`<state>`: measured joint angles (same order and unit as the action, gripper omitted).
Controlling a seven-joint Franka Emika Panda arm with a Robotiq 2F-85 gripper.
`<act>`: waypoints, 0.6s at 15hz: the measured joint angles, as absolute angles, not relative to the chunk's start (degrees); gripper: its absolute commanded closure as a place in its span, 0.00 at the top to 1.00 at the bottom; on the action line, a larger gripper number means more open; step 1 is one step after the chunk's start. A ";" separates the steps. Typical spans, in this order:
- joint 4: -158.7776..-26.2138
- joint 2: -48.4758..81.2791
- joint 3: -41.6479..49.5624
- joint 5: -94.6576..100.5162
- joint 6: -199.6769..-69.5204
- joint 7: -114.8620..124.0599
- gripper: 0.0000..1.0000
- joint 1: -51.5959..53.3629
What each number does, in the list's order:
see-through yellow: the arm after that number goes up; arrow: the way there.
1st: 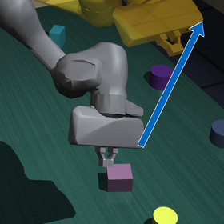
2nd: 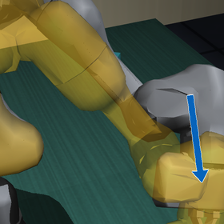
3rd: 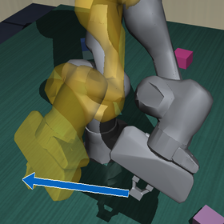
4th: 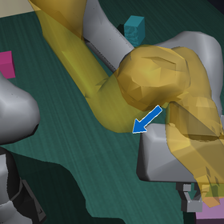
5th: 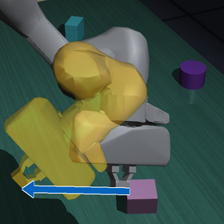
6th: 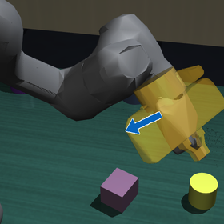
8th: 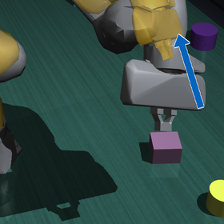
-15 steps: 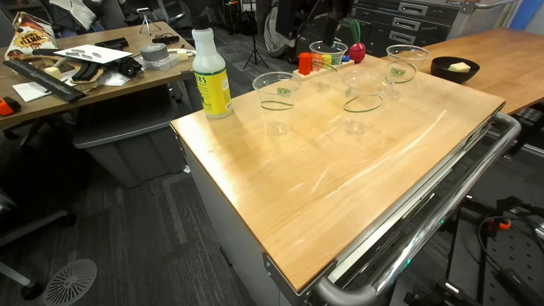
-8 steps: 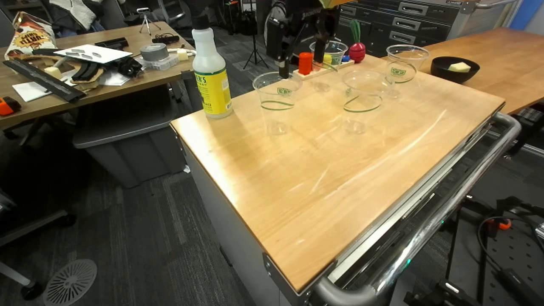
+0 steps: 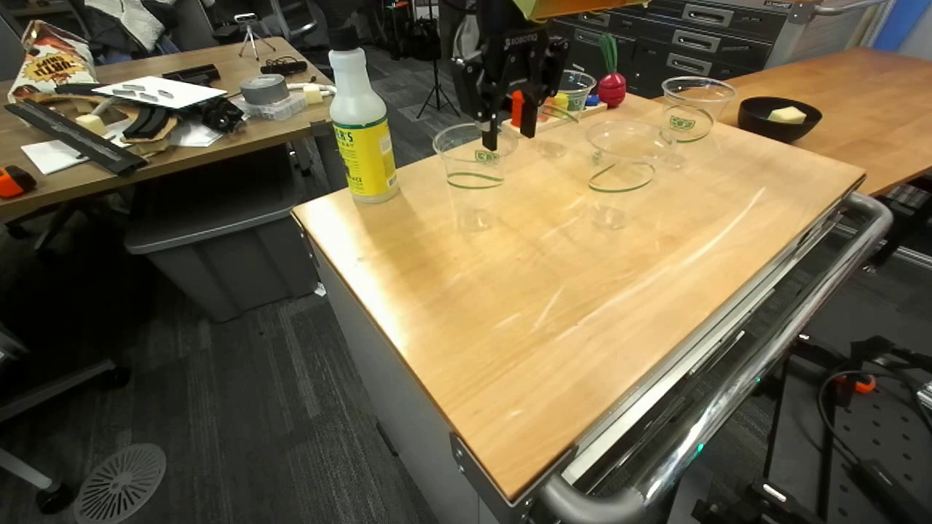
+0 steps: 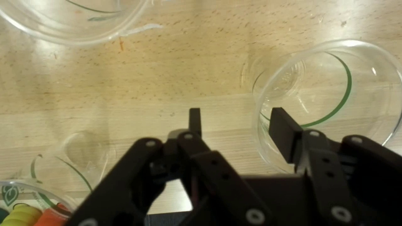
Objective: Stack the clear cups together
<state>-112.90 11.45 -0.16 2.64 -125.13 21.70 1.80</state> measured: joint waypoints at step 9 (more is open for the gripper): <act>-112.50 11.29 0.14 -4.04 -123.77 21.64 0.07 1.60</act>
